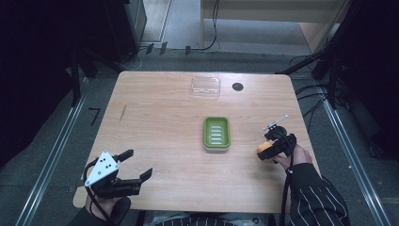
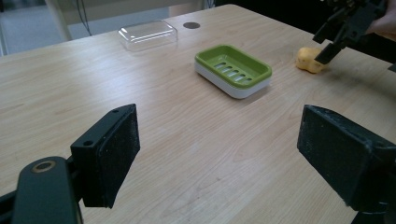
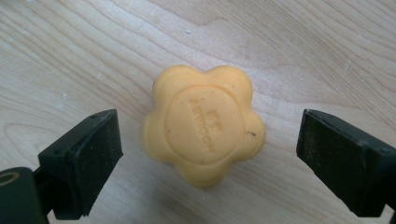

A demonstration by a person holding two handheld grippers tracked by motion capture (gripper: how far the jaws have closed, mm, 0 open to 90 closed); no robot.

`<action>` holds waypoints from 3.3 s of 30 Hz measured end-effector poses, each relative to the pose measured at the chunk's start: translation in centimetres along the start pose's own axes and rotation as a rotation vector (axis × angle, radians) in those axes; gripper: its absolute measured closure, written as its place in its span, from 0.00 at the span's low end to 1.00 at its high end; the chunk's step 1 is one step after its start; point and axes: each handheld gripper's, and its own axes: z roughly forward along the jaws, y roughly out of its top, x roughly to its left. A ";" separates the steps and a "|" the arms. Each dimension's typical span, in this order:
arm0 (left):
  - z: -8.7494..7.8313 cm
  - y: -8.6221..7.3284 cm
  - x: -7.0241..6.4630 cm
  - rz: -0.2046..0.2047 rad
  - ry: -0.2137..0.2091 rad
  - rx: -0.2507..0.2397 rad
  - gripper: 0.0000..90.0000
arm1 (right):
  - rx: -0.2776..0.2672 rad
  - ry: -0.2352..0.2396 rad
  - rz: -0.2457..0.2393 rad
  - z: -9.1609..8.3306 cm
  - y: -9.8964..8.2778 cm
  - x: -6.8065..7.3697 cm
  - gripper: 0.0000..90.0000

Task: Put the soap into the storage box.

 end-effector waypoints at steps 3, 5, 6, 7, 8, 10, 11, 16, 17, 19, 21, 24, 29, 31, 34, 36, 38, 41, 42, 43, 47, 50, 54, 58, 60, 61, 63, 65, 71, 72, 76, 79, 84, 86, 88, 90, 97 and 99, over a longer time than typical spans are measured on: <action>0.0 0.0 0.0 0.001 -0.001 -0.002 0.15 | 0.016 0.001 0.004 0.3 0.3 -0.1 0.08; 0.0 0.0 0.0 0.000 -0.001 -0.003 0.15 | 0.029 0.005 0.001 0.5 0.5 -0.2 0.08; 0.0 0.0 0.0 0.001 -0.002 -0.001 0.15 | 0.028 0.012 0.005 0.6 0.6 -0.2 0.08; 0.0 0.0 0.0 0.003 -0.004 -0.001 0.15 | 0.035 0.018 0.003 0.6 0.7 -0.3 0.08; 0.0 0.0 0.0 0.005 -0.004 -0.001 0.15 | 0.041 0.014 -0.002 0.7 0.8 -0.3 0.08; 0.0 0.0 0.0 0.003 -0.002 -0.001 0.15 | 0.052 0.017 0.006 0.8 0.9 -0.3 0.08; 0.0 0.0 0.0 0.003 -0.002 -0.001 0.15 | 0.057 0.020 -0.001 0.9 1.0 -0.4 0.09; 0.0 0.0 0.0 0.007 -0.003 0.002 0.15 | 0.077 0.028 -0.003 1.3 1.3 -0.3 0.10; 0.0 0.0 0.0 0.006 -0.003 0.002 0.15 | 0.086 0.028 -0.006 1.4 1.4 -0.3 0.11; 0.0 0.0 0.0 0.007 -0.004 0.001 0.15 | 0.096 0.030 -0.016 1.6 1.5 -0.2 0.13; 0.0 0.0 0.0 0.010 -0.004 0.005 0.15 | 0.108 0.031 -0.020 1.6 1.7 -0.2 0.15; 0.0 0.0 0.0 0.010 -0.004 0.007 0.15 | 0.125 0.029 -0.022 1.8 2.0 -0.2 0.15; 0.0 0.0 -0.1 0.011 -0.007 0.008 0.15 | 0.156 0.027 -0.027 2.0 2.2 -0.3 0.18; 0.1 0.0 -0.1 0.012 -0.007 0.008 0.15 | 0.164 0.031 -0.024 2.1 2.3 -0.3 0.19; 0.1 0.0 -0.1 0.012 -0.008 0.009 0.15 | 0.172 0.035 -0.024 2.1 2.4 -0.3 0.22; 0.1 0.0 -0.1 0.013 -0.007 0.009 0.15 | 0.178 0.040 -0.026 2.3 2.5 -0.2 0.25; 0.1 0.0 -0.1 0.014 -0.008 0.010 0.15 | 0.192 0.045 -0.022 2.4 2.5 -0.1 0.28; 0.1 0.0 -0.1 0.014 -0.008 0.010 0.15 | 0.195 0.044 -0.027 2.5 2.5 -0.1 0.28; 0.1 0.0 -0.1 0.014 -0.009 0.011 0.15 | 0.195 0.045 -0.027 2.5 2.5 -0.1 0.28; 0.1 0.0 -0.1 0.014 -0.009 0.010 0.15 | 0.195 0.047 -0.026 2.5 2.5 -0.1 0.28; 0.0 0.0 -0.1 0.016 -0.009 0.008 0.15 | 0.193 0.048 -0.021 2.5 2.4 -0.1 0.29; 0.0 0.0 -0.1 0.016 -0.009 0.008 0.15 | 0.191 0.052 -0.019 2.7 2.3 -0.2 0.29; 0.0 0.0 -0.1 0.020 -0.009 0.010 0.15 | 0.194 0.054 -0.016 2.8 2.3 -0.2 0.29; 0.0 0.0 -0.1 0.020 -0.008 0.010 0.15 | 0.188 0.059 -0.013 2.8 2.2 -0.3 0.29; 0.0 0.0 -0.1 0.018 -0.008 0.007 0.15 | 0.186 0.062 -0.012 2.8 2.2 -0.3 0.29; 0.0 0.0 -0.1 0.017 -0.008 0.006 0.15 | 0.185 0.061 -0.012 2.8 2.2 -0.3 0.29; 0.0 0.0 -0.1 0.018 -0.007 0.009 0.15 | 0.185 0.055 -0.013 2.7 2.2 -0.3 0.29; 0.0 0.0 -0.2 0.018 -0.006 0.010 0.15 | 0.190 0.054 -0.006 2.6 2.1 -0.4 0.29; 0.0 0.0 -0.2 0.020 -0.007 0.010 0.15 | 0.176 0.049 -0.002 2.2 2.1 -0.5 0.29; 0.0 0.0 -0.1 0.020 -0.006 0.009 0.15 | 0.171 0.050 -0.005 2.1 2.1 -0.5 0.29; -0.1 -0.1 -0.1 0.014 -0.002 0.006 0.15 | 0.146 0.049 -0.019 1.7 2.4 -0.3 0.29; -0.3 -0.1 -0.1 0.013 0.000 0.005 0.15 | 0.135 0.048 -0.023 1.6 2.6 -0.2 0.29; -0.6 -0.3 -0.1 0.010 0.008 0.005 0.15 | 0.119 0.048 -0.040 1.3 3.1 0.1 0.29; -0.6 -0.3 -0.1 0.009 0.009 0.005 0.15 | 0.103 0.052 -0.044 1.1 3.3 0.2 0.29; -0.7 -0.3 -0.2 0.009 0.012 0.005 0.15 | 0.092 0.055 -0.041 1.0 3.4 0.3 0.29; -0.7 -0.4 -0.2 0.007 0.015 0.005 0.15 | 0.086 0.055 -0.044 0.8 3.5 0.5 0.29; -1.1 -0.5 -0.2 0.006 0.024 0.008 0.15 | 0.051 0.062 -0.064 0.3 4.1 0.9 0.29; -1.1 -0.5 -0.2 0.005 0.027 0.008 0.15 | 0.040 0.066 -0.066 0.2 4.3 1.0 0.29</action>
